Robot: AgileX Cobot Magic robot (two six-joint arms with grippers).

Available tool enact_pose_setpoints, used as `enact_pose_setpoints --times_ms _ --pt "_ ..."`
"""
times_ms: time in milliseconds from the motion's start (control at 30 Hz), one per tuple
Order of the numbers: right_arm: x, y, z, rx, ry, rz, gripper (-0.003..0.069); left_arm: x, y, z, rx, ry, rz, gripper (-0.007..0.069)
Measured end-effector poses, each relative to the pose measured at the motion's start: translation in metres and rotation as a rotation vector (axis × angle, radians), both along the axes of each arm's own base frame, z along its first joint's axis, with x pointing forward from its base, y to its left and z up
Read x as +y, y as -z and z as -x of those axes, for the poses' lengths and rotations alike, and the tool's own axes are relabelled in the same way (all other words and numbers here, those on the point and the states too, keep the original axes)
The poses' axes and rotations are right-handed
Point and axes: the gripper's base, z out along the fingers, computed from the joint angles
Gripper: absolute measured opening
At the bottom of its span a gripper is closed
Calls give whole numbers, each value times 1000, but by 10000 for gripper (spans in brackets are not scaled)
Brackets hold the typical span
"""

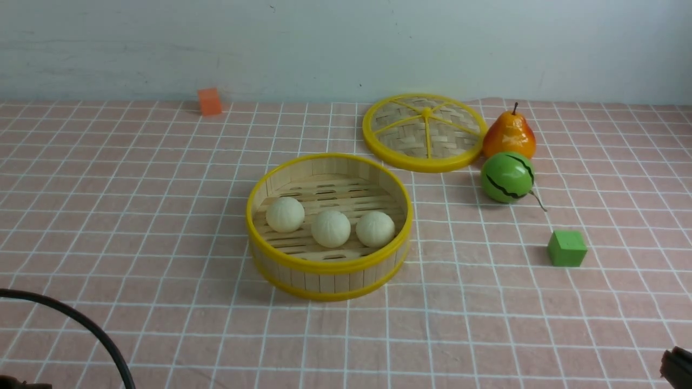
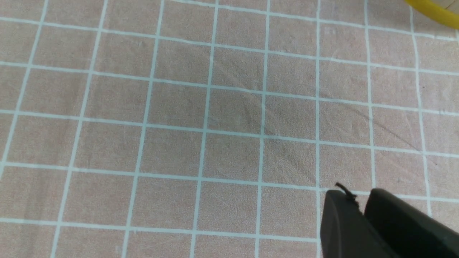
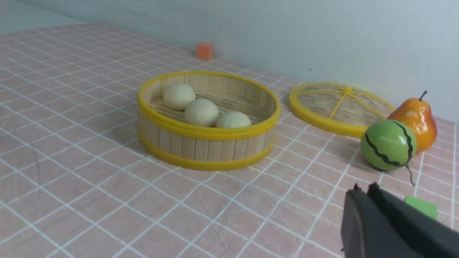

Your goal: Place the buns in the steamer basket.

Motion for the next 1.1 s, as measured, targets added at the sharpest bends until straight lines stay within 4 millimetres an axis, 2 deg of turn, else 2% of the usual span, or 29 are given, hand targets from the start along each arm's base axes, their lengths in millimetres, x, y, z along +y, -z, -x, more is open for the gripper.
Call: enact_pose_setpoints --times_ms 133,267,300,333,433,600,767,1100 --pt "-3 6 3 29 19 5 -15 0 0 0 0 0 0 94" --pt "-10 13 8 21 85 -82 -20 0 0 0 0 0 0 101" --pt "-14 20 9 38 158 -159 -20 0 0 0 0 0 0 102" --pt "-15 21 9 36 167 -168 -20 0 0 0 0 0 0 102" --pt "-23 34 8 71 337 -243 -20 0 0 0 0 0 -1 106" --pt "-30 43 8 150 481 -195 -20 0 0 0 0 0 -1 110" --pt "-31 52 10 250 506 -143 -19 0 0 0 0 0 -1 110" --pt "-30 52 11 264 505 -139 -18 0 0 0 0 0 -1 116"
